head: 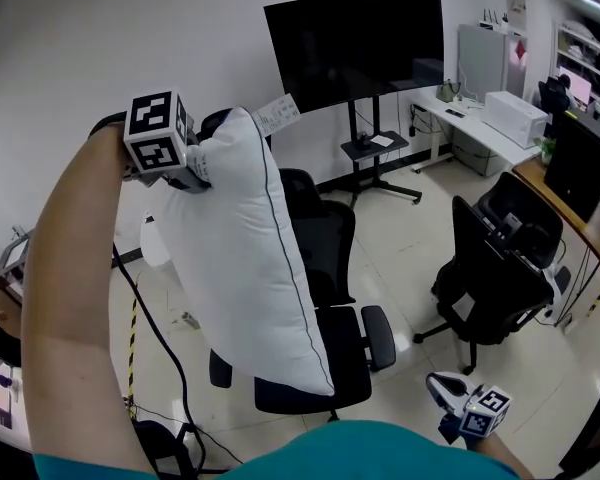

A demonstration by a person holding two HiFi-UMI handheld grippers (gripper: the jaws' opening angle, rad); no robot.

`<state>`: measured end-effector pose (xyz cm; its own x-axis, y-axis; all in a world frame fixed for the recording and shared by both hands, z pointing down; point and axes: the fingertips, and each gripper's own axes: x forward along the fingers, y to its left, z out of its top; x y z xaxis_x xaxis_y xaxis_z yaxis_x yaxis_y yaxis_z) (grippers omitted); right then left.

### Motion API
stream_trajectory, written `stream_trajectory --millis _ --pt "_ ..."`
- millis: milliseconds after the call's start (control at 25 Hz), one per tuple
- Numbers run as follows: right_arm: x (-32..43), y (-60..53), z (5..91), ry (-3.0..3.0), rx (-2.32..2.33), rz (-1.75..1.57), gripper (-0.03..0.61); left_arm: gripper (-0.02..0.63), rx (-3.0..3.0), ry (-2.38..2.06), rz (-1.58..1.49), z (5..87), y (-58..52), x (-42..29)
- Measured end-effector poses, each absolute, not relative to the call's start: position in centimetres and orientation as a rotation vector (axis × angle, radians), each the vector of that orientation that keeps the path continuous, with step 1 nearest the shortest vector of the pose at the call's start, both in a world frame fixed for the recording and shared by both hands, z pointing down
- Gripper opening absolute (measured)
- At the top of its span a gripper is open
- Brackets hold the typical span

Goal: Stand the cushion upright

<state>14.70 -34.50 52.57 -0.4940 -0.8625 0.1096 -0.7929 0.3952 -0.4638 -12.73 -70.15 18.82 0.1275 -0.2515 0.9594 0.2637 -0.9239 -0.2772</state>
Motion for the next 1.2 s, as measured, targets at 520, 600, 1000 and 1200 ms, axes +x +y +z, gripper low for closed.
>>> stream_trajectory --millis 520,600,1000,1200 --pt "15.4 -33.6 54.1 2.473 -1.506 -0.780 0.005 0.126 -2.036 -0.061 -2.004 28.5 -73.0 -11.2" --pt "15.6 -33.2 54.6 2.482 -1.526 -0.802 0.005 0.129 -2.030 -0.081 -2.032 32.4 -74.0 -10.1" --pt "17.1 -30.1 57.2 2.503 -1.665 -0.966 0.005 0.186 -2.145 0.495 -2.013 60.1 -81.8 -5.1" --pt "18.2 -30.0 57.5 2.468 -1.699 -0.992 0.005 0.350 -2.159 0.586 -1.643 62.8 -83.4 0.9"
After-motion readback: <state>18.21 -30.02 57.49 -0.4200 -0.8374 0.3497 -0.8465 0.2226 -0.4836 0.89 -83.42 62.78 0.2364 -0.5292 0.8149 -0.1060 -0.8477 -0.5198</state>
